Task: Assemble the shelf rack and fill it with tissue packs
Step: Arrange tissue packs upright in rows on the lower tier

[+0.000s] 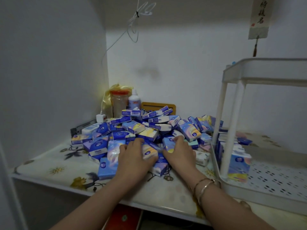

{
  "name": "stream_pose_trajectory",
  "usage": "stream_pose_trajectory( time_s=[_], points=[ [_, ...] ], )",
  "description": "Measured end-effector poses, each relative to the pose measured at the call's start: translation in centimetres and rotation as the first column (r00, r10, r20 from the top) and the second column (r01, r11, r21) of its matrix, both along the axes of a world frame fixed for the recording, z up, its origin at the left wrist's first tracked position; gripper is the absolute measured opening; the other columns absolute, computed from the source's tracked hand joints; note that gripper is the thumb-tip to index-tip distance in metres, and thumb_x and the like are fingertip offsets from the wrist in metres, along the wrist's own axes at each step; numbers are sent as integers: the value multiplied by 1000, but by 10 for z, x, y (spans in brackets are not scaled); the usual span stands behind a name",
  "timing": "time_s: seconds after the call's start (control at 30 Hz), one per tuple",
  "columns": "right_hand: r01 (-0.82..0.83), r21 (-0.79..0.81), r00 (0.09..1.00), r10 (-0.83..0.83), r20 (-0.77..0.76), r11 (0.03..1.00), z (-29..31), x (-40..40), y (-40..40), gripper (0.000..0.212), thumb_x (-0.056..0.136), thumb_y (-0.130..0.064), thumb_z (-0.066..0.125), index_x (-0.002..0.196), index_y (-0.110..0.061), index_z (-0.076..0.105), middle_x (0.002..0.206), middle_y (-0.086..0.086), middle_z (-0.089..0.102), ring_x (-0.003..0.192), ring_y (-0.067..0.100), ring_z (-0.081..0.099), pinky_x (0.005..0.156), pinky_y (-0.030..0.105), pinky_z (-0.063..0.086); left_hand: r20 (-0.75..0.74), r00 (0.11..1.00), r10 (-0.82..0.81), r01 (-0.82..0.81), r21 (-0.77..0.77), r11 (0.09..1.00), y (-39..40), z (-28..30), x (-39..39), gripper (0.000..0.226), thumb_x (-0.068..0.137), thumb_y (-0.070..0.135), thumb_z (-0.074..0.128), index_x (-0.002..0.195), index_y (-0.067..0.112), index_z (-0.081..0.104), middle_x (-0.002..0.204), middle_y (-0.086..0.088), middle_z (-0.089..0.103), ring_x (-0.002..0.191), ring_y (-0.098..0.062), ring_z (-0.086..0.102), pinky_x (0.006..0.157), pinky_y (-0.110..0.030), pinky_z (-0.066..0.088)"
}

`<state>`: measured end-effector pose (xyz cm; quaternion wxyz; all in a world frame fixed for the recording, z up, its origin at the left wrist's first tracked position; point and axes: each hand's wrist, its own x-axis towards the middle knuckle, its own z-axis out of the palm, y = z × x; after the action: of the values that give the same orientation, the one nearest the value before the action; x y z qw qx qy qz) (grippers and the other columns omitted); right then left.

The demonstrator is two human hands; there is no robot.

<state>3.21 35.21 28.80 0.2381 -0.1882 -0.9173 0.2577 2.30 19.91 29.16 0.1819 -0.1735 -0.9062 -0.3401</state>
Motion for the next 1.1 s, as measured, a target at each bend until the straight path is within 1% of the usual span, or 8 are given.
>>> stream_pose_trajectory(
  time_s=[0.07, 0.17, 0.27, 0.37, 0.47, 0.6, 0.8, 1.1],
  points=[
    [-96, -272, 982, 47, -182, 957, 9, 5, 2, 46, 85, -37, 63, 121, -18, 43, 114, 6, 60, 100, 25, 58, 81, 34, 45, 25, 998, -52, 46, 191, 980, -2, 3, 2, 69, 77, 53, 68, 134, 25, 42, 131, 6, 49, 124, -18, 28, 95, -33, 35],
    [-291, -672, 928, 29, -372, 681, 20, 10, 6, 26, 91, -28, 51, 115, -16, 50, 98, 2, 60, 81, 15, 56, 66, 29, 44, 13, 986, -165, 147, 394, 908, 2, 10, 1, 69, 73, 47, 75, 132, 34, 41, 125, 13, 47, 126, -13, 27, 92, -28, 34],
    [-385, -901, 923, 96, -374, 199, 28, 11, 0, 25, 91, -19, 42, 99, -3, 60, 102, 19, 64, 82, 28, 61, 66, 38, 56, -52, 966, -253, 253, 374, 892, 9, 17, -1, 73, 72, 37, 80, 133, 34, 39, 127, 15, 44, 124, -10, 26, 91, -23, 32],
    [-424, -906, 887, 206, -414, 6, 32, 17, -5, 32, 97, -20, 39, 102, 2, 62, 100, 22, 66, 71, 25, 66, 58, 30, 56, -115, 938, -326, 346, 272, 898, 17, 23, -3, 83, 69, 34, 83, 138, 33, 38, 134, 10, 39, 119, 1, 25, 88, -7, 31],
    [-483, -872, 861, 221, -457, 80, 30, 19, -1, 33, 96, -25, 53, 114, 2, 58, 92, 18, 69, 63, 20, 70, 49, 27, 55, -161, 895, -415, 437, 132, 890, 18, 26, -2, 88, 68, 32, 83, 143, 32, 35, 139, 6, 37, 120, 6, 24, 90, 5, 26],
    [-415, -855, 910, 126, -396, 311, 21, 15, 8, 36, 91, -17, 61, 121, 0, 50, 92, 17, 68, 66, 22, 70, 52, 31, 56, -114, 920, -374, 383, 68, 921, 17, 25, 6, 110, 63, 47, 82, 150, 30, 17, 136, 21, 27, 125, 5, 17, 97, -14, 25],
    [-319, -854, 911, -116, -396, 411, 15, 11, 19, 40, 89, -24, 62, 123, -11, 46, 106, 13, 65, 95, 29, 65, 91, 49, 53, 54, 998, -25, 41, -321, 946, 20, 17, 14, 76, 71, 70, 60, 124, 21, 39, 126, 0, 50, 119, -23, 38, 94, -39, 40],
    [-328, -781, 881, -127, -456, 531, 15, 18, 21, 27, 90, -24, 60, 110, -18, 42, 91, 3, 57, 80, 17, 55, 65, 28, 43, -127, 992, -26, -55, -596, 801, 28, 13, 20, 69, 81, 59, 55, 132, 18, 33, 131, -8, 43, 121, -28, 41, 98, -38, 35]
  ],
)
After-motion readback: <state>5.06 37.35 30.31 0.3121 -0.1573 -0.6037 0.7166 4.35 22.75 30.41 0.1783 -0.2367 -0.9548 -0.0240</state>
